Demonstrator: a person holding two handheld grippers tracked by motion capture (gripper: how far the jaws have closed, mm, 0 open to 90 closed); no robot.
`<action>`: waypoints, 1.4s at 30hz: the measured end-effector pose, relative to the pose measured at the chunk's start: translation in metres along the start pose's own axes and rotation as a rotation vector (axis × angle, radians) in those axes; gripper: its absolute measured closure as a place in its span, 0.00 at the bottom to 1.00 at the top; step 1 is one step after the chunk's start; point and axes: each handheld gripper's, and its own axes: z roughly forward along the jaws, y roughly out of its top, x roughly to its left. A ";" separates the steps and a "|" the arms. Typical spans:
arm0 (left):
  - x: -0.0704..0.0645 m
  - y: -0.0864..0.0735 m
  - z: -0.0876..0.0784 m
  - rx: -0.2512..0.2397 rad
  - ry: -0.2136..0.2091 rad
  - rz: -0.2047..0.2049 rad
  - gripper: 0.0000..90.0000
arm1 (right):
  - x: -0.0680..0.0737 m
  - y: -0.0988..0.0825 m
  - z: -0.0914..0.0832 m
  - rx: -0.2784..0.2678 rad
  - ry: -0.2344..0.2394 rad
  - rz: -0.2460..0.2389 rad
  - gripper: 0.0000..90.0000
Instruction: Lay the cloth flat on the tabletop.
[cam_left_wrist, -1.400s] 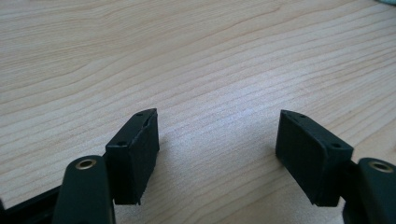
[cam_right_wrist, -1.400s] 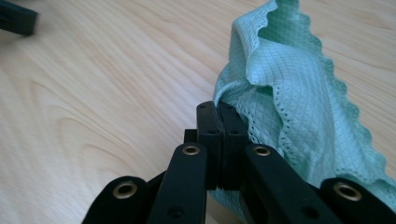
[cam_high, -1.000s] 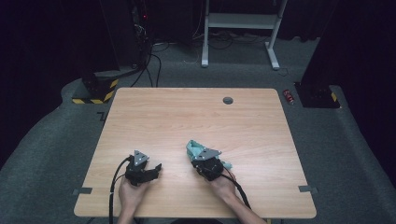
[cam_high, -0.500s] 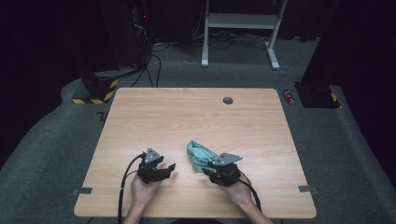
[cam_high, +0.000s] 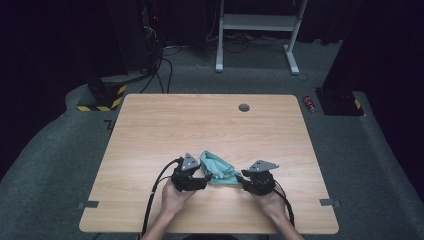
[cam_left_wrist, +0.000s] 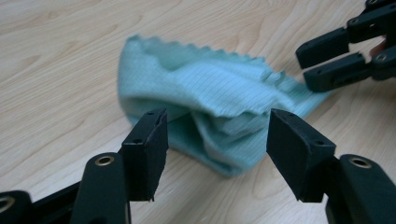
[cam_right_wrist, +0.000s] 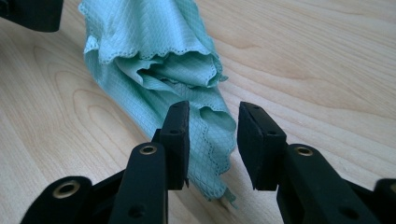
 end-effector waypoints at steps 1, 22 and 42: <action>-0.002 0.002 0.002 -0.002 0.000 0.001 0.43 | 0.001 0.000 0.000 0.002 0.001 -0.002 0.71; 0.014 0.021 0.010 0.018 0.044 -0.003 0.96 | 0.007 -0.002 0.011 0.060 0.024 -0.097 1.00; 0.060 0.033 -0.053 -0.113 0.034 -0.122 0.94 | 0.000 0.039 -0.046 -0.145 0.006 -0.133 1.00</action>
